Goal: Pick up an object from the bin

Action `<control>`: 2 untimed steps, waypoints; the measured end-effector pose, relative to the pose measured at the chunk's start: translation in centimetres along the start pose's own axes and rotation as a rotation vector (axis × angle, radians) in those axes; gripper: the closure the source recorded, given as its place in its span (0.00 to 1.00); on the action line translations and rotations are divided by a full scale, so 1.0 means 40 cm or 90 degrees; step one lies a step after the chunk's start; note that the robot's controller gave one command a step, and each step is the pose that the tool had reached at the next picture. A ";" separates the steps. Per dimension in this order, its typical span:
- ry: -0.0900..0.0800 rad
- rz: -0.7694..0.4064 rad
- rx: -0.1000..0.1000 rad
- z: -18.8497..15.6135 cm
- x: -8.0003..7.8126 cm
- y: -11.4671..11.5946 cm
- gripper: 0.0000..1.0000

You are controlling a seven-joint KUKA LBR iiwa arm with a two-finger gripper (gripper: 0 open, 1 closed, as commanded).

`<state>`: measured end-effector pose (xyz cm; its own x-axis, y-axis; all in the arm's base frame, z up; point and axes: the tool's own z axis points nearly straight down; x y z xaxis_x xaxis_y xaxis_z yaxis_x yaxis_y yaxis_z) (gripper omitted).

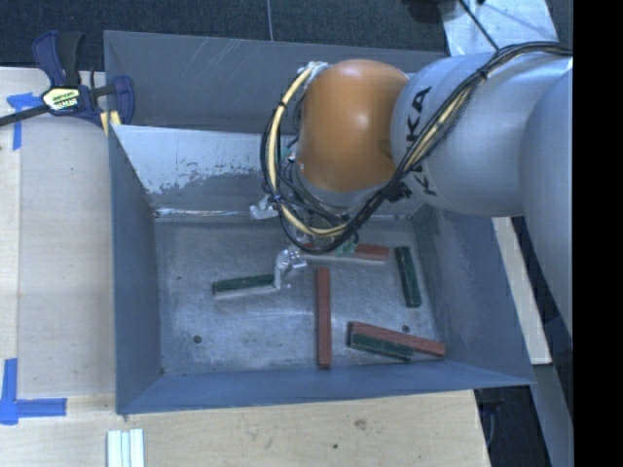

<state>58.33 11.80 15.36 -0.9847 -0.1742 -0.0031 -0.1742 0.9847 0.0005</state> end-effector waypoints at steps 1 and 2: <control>-0.017 -0.003 -0.001 0.187 0.048 0.028 1.00; -0.017 -0.003 -0.001 0.187 0.048 0.028 1.00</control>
Offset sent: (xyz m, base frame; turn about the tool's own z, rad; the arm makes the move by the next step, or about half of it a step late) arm 0.0000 0.0000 0.0000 0.0000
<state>56.28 12.56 7.89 -0.9835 -0.1787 -0.0299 -0.1788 0.9839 0.0027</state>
